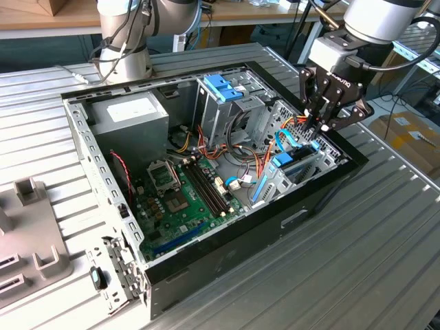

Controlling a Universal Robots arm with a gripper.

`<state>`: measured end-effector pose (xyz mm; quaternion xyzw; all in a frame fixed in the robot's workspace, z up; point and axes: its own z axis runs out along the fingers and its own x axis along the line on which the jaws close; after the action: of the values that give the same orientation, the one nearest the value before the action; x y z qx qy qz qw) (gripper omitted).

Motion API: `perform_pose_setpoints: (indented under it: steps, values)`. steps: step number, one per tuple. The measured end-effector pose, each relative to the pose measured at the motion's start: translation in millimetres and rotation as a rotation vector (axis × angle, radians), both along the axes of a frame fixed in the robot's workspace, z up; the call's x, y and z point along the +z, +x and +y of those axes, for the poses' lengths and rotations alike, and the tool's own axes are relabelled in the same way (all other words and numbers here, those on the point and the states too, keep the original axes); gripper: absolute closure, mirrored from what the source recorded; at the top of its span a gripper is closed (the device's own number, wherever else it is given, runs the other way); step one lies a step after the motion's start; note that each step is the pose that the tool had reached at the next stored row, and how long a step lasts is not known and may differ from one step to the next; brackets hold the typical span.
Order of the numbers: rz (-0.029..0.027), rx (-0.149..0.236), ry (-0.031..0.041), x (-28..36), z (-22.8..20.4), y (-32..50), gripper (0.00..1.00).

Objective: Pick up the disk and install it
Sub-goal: 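Insert the second disk wire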

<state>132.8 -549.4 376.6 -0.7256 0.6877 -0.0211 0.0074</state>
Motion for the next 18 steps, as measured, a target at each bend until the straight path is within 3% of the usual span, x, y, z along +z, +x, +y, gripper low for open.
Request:
perform_pose_setpoints:
  steps: [10, 15, 18]
  values:
    - [0.0000, 0.000, -0.0003, 0.3, 0.2, 0.0, 0.70]
    - [0.0000, 0.000, 0.0001, 0.1, 10.1, 0.0, 0.70]
    - [0.0000, 0.000, 0.0000, 0.1, 12.7, 0.2, 0.70]
